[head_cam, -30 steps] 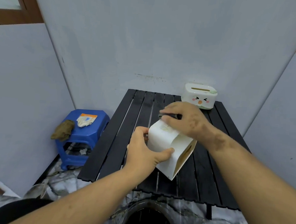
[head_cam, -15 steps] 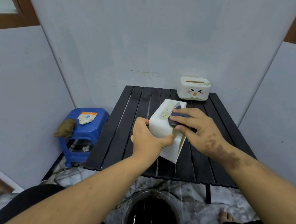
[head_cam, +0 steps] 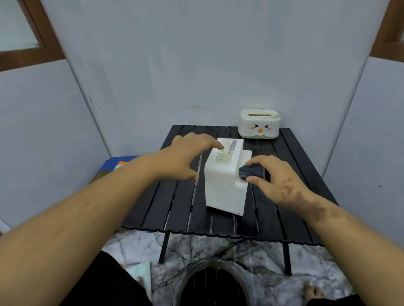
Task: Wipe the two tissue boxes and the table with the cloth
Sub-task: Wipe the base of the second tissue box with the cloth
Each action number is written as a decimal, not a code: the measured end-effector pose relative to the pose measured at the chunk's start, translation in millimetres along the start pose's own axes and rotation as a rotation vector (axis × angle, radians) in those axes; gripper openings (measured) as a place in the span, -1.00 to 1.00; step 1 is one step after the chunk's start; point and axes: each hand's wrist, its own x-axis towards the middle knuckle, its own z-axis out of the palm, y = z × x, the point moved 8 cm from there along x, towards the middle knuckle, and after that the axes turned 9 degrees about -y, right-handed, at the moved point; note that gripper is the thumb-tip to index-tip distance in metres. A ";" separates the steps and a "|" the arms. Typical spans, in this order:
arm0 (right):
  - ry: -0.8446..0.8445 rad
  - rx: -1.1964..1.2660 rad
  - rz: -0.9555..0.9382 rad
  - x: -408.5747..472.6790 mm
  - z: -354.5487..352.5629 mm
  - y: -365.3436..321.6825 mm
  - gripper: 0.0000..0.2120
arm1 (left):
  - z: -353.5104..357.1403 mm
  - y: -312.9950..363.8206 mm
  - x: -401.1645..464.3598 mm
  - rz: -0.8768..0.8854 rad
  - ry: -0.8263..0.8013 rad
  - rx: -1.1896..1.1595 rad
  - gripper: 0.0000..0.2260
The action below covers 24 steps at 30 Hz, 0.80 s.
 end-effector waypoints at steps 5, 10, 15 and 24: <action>-0.050 -0.046 -0.036 0.3 1.3 -8.1 -0.70 | -7.9 43.3 25.5 0.282 -0.211 0.436 -0.20; -0.046 -0.040 -0.057 0.2 -1.5 -4.0 -0.70 | -8.1 62.1 45.6 0.457 -0.294 0.683 -0.28; 0.031 0.014 -0.048 2.7 -18.3 4.2 -0.72 | -16.7 55.6 54.8 0.449 -0.325 0.595 -0.32; 0.305 0.147 -0.015 3.1 -54.8 12.5 -0.73 | -29.9 -35.7 23.3 0.015 0.038 -0.351 -0.31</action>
